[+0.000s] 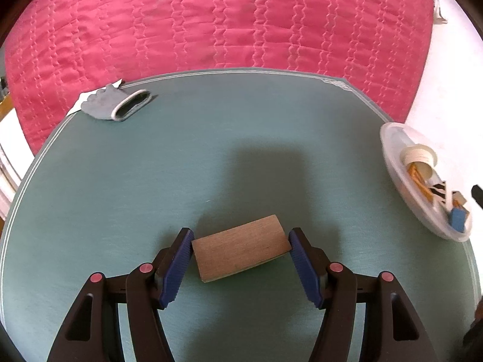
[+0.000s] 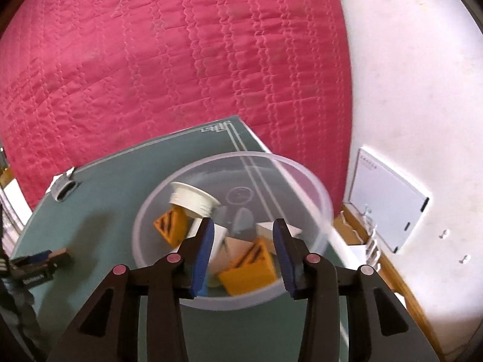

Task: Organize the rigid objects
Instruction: 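Carry blue wedge into clear bowl and release with right tool while left tool carries plank, then lower wooden plank into clear bowl and open left tool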

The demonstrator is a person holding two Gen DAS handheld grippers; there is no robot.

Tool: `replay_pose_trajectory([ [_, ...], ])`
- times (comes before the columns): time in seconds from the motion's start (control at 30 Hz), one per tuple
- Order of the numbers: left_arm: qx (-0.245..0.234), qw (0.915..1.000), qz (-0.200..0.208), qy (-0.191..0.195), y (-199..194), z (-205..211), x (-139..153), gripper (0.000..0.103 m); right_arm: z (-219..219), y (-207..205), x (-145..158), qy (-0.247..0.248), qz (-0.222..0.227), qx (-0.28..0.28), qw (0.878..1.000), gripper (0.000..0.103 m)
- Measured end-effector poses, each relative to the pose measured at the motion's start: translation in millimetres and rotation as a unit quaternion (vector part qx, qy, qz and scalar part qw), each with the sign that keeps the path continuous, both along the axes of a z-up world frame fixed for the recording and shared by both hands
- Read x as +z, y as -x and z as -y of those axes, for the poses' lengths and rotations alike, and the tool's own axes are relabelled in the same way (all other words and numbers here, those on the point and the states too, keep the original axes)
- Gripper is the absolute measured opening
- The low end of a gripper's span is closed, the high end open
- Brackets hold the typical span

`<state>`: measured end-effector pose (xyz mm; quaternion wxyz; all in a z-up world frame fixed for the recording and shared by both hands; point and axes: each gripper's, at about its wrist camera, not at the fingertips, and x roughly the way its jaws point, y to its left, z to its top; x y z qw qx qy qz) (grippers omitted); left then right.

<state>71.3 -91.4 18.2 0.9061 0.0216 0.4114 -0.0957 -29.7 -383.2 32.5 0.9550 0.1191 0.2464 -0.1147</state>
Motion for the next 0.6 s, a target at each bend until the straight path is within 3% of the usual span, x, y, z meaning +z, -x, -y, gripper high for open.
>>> replay_pose_trajectory([
  [0.07, -0.011, 0.9999, 0.002, 0.003, 2.0, 8.1, 3.7, 0.068, 1.8, 5.7, -1.8, 0.011, 0.003, -0.011, 1.000, 0.042],
  [0.37, -0.074, 0.9971, 0.016, 0.006, 7.6, 63.5, 21.7, 0.068, 5.6, 26.6, 3.2, 0.014, 0.045, -0.031, 0.998, 0.060],
  [0.6, -0.124, 0.9916, 0.035, 0.010, 9.3, 110.9, 38.9, 0.068, 12.9, 30.7, -1.2, -0.010, 0.050, -0.029, 0.998, 0.064],
])
